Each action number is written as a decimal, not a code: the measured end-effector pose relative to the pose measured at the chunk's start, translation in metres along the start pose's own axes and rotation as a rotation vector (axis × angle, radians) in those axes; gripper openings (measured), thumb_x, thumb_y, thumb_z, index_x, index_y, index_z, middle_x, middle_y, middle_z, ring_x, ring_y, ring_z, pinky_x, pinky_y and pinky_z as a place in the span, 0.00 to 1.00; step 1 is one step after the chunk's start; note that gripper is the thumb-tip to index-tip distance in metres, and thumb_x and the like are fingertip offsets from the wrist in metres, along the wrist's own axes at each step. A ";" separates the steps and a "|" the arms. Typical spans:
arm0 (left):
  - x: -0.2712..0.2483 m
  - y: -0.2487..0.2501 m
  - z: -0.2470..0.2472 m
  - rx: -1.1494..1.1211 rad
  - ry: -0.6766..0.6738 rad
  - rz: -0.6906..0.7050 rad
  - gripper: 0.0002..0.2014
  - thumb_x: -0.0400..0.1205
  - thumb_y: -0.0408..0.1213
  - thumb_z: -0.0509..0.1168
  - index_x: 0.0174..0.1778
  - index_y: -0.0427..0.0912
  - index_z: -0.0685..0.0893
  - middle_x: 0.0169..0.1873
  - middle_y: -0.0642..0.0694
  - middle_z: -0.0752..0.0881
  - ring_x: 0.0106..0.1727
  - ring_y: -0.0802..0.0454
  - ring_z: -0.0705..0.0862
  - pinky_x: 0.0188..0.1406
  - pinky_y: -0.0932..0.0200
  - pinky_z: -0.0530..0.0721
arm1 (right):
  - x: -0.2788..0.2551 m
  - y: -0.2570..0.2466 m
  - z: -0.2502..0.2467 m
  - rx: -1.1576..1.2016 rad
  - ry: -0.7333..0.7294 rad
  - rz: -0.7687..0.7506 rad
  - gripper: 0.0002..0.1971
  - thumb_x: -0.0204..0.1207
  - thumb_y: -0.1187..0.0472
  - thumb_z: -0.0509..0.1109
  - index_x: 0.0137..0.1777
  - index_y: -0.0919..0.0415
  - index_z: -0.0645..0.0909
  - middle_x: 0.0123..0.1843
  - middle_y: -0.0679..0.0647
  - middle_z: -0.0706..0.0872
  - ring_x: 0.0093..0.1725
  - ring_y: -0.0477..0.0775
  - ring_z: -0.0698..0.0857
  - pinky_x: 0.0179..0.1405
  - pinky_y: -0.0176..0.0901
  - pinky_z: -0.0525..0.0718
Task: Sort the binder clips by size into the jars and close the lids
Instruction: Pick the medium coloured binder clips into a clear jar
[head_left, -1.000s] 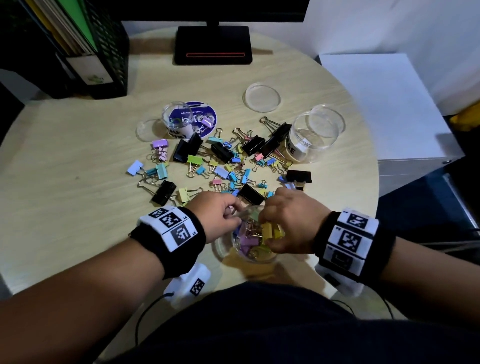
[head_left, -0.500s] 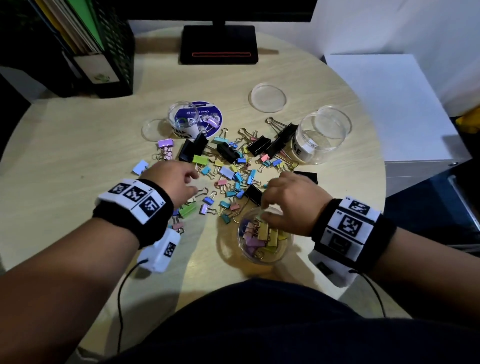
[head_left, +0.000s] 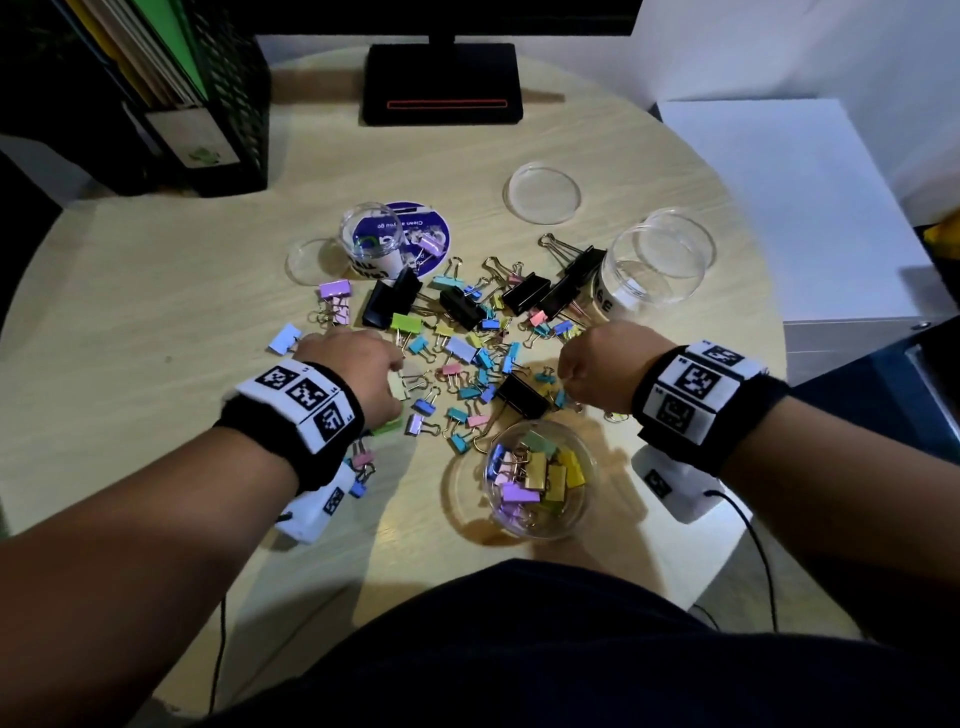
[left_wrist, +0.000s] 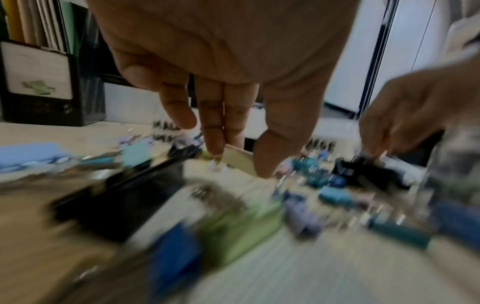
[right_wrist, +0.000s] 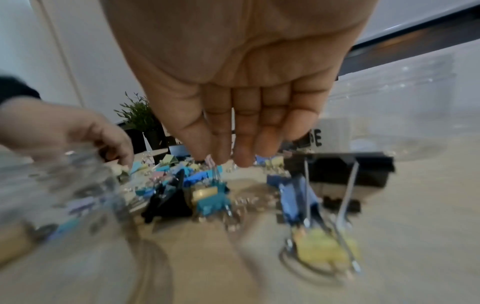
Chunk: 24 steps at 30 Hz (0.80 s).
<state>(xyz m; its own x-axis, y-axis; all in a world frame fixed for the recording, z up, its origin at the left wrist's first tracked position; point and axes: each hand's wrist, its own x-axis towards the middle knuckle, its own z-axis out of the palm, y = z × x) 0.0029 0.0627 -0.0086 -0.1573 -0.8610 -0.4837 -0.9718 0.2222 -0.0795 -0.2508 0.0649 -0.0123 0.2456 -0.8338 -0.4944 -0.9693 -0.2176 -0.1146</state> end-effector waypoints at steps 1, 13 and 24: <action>-0.004 0.005 -0.005 -0.052 0.037 0.019 0.24 0.72 0.53 0.68 0.65 0.58 0.77 0.64 0.54 0.79 0.65 0.48 0.74 0.63 0.50 0.74 | 0.000 0.002 0.004 0.001 0.003 -0.009 0.14 0.75 0.55 0.66 0.60 0.49 0.82 0.56 0.50 0.86 0.55 0.54 0.83 0.53 0.46 0.83; -0.054 0.085 0.001 -0.212 -0.002 0.494 0.23 0.77 0.55 0.64 0.68 0.62 0.72 0.59 0.62 0.79 0.57 0.57 0.70 0.61 0.56 0.68 | -0.011 0.005 0.023 0.003 0.063 -0.070 0.21 0.76 0.55 0.65 0.69 0.46 0.76 0.64 0.52 0.82 0.62 0.56 0.80 0.59 0.49 0.82; -0.072 0.049 0.021 -0.160 -0.045 0.451 0.29 0.74 0.57 0.67 0.71 0.61 0.69 0.68 0.61 0.75 0.68 0.57 0.69 0.72 0.53 0.66 | -0.023 -0.021 0.030 0.090 0.173 -0.158 0.16 0.75 0.60 0.64 0.62 0.51 0.82 0.58 0.53 0.85 0.58 0.56 0.82 0.54 0.45 0.82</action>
<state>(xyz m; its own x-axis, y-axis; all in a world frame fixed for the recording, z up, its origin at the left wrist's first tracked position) -0.0295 0.1449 0.0038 -0.5647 -0.6737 -0.4766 -0.8240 0.4925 0.2801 -0.2371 0.1040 -0.0240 0.3850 -0.8693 -0.3100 -0.9140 -0.3125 -0.2588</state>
